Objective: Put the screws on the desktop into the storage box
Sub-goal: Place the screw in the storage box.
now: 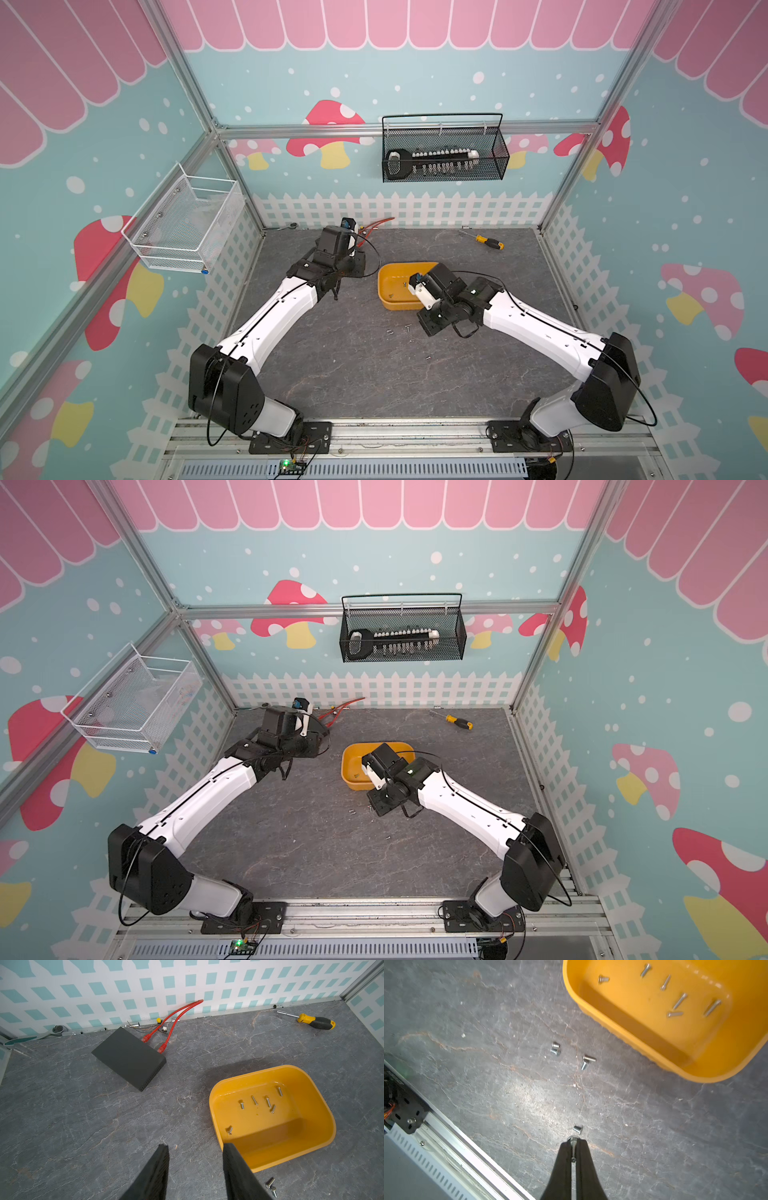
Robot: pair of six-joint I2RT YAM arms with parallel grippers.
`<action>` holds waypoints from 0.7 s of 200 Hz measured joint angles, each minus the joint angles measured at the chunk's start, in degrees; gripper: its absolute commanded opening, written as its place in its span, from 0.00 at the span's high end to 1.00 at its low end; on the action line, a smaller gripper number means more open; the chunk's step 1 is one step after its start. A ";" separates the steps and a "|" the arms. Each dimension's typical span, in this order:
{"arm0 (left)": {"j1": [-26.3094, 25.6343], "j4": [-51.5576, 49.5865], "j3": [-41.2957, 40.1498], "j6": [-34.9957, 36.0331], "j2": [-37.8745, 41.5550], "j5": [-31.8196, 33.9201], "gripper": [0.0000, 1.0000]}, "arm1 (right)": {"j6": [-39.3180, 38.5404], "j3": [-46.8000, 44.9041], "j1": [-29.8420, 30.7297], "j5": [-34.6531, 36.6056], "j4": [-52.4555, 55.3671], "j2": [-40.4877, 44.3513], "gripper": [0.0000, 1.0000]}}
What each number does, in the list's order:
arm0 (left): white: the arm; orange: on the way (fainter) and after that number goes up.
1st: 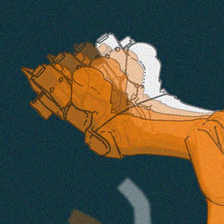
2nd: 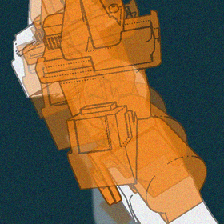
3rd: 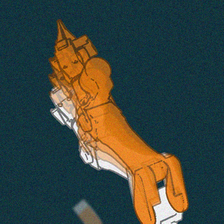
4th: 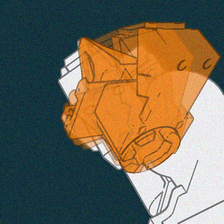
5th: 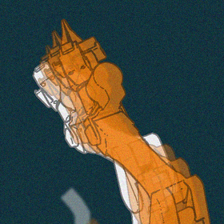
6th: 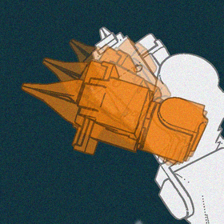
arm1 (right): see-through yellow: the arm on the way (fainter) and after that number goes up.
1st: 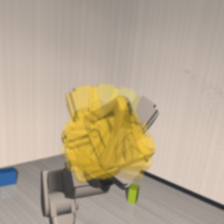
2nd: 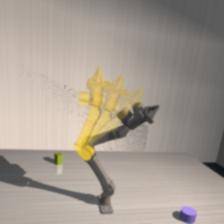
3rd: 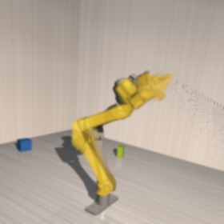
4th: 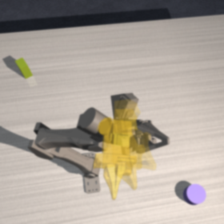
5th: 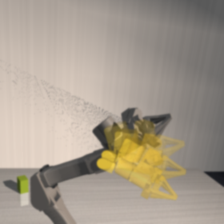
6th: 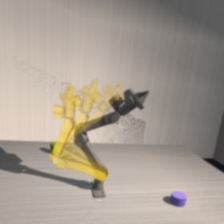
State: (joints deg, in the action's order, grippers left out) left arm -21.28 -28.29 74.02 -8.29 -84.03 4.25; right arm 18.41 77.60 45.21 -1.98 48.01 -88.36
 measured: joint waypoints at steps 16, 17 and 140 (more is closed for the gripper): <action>1.25 0.22 -0.44 -0.68 1.01 -0.02 0.54 | -1.53 5.16 -1.11 0.72 -0.20 -4.20 1.00; 1.33 0.24 -0.46 -0.72 1.05 0.00 0.54 | -1.60 5.40 -1.16 0.79 -0.22 -4.42 1.00; 7.02 1.60 -5.18 -2.64 7.43 -1.22 0.54 | -7.50 43.56 -5.90 1.53 0.74 -41.72 1.00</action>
State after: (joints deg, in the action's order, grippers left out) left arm -14.26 -26.70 68.84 -10.94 -76.60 3.03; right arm 10.92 121.16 39.31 -0.45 48.75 -130.08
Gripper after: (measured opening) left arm 0.460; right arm 0.067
